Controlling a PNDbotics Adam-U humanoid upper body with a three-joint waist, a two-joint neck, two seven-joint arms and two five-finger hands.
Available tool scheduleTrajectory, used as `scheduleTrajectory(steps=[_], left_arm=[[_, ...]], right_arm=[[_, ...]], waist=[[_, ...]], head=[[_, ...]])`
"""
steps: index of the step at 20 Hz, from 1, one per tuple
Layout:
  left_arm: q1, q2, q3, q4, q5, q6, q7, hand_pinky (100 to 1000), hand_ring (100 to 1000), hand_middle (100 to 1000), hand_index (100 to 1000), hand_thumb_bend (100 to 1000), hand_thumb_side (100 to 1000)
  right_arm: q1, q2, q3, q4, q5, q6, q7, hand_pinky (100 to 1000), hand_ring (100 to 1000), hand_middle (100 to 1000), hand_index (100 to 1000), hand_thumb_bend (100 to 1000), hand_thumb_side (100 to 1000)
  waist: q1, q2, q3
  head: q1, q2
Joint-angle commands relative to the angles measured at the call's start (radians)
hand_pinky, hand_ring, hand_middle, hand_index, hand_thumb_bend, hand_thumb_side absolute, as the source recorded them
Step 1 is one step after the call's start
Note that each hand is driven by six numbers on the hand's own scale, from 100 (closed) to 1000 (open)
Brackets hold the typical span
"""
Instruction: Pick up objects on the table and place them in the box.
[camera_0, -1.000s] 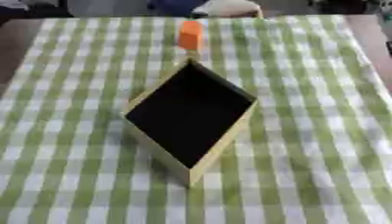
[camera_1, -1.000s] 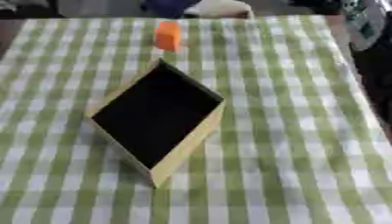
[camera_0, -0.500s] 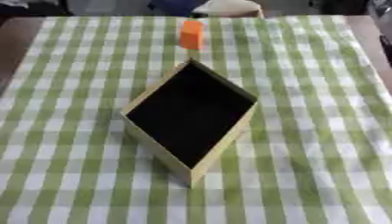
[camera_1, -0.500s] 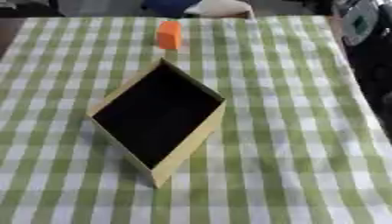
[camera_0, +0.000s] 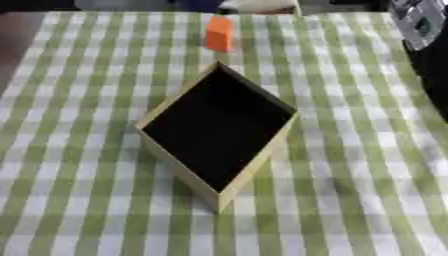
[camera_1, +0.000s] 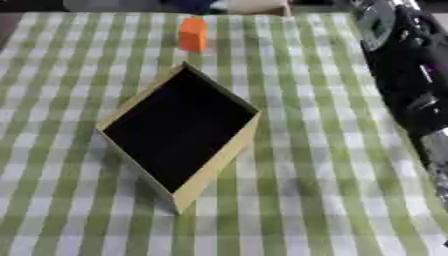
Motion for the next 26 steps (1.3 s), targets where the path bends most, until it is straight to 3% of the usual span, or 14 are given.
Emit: scheduleTrajectory(steps=[1,9,14,23,26], left_arm=[[-0.016,0.005,0.004,-0.016,-0.002,0.0,0.001,785,737,778,767,491,603],[-0.026,0.002,0.002,-0.016,0.002,-0.002,-0.004,785,736,778,767,490,603],[-0.033,0.001,0.001,-0.016,0.003,-0.004,-0.005,785,736,777,766,487,602],[-0.044,-0.002,-0.001,-0.016,0.006,-0.005,-0.009,785,735,777,765,481,603],[-0.047,-0.002,-0.001,-0.016,0.007,-0.004,-0.01,785,735,777,764,478,604]], right_arm=[[-0.035,0.004,0.002,0.004,0.032,-0.006,0.007,839,857,842,913,123,855],[-0.058,0.052,-0.005,0.043,0.105,-0.005,0.027,843,870,851,921,203,849],[-0.061,0.069,-0.014,0.063,0.147,-0.002,0.045,848,882,854,922,265,772],[-0.078,0.095,-0.027,0.07,0.177,-0.002,0.071,845,873,844,911,368,733],[-0.085,0.102,-0.028,0.068,0.175,-0.001,0.077,845,870,847,914,382,665]], waist=[[0.001,-0.015,0.005],[-0.006,-0.004,0.028],[-0.01,0.002,0.041],[-0.016,0.015,0.06],[-0.02,0.022,0.069]], head=[[-0.014,-0.016],[-0.054,-0.045],[-0.068,-0.059],[-0.079,-0.071],[-0.086,-0.075]])
